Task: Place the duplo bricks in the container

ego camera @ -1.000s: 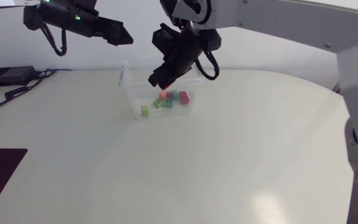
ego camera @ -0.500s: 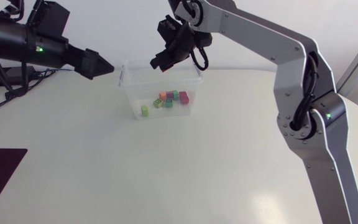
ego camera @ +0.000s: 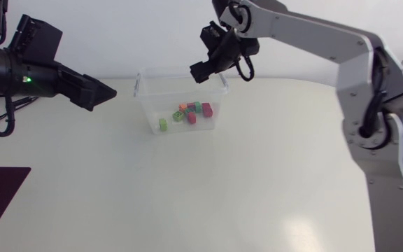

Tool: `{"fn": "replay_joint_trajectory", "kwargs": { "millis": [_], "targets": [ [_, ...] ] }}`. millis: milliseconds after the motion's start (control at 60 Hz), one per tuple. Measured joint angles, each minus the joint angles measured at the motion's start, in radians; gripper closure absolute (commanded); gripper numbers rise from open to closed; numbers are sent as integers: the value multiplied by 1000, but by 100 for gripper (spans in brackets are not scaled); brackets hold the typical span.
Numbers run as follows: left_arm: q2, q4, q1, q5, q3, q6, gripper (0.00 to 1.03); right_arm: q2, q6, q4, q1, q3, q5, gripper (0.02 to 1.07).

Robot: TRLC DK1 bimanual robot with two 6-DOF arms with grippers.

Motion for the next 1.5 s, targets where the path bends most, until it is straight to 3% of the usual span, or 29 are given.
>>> {"fn": "replay_joint_trajectory", "kwargs": {
  "millis": [317,483,667,917,1100,1500],
  "targets": [
    [-162,72,-16,-102,-165,-29,4,-529,-13,312,-85,-659,58,6],
    [-272,148,-27,-166,-281,-40,4,-769,-24,430,-150,-970,109,6],
    [-367,198,-26,-177,-386,-44,4,-999,-39,510,-197,-1225,140,6],
    [-525,300,-5,-216,-535,-44,4,-1260,-61,533,-246,-1464,183,6],
    [-641,359,66,-222,-618,-48,4,-1424,-61,537,-290,-1563,199,6],
    [-840,396,118,-229,-763,-48,4,-1757,-61,536,-350,-1794,206,6]
  ]
}}
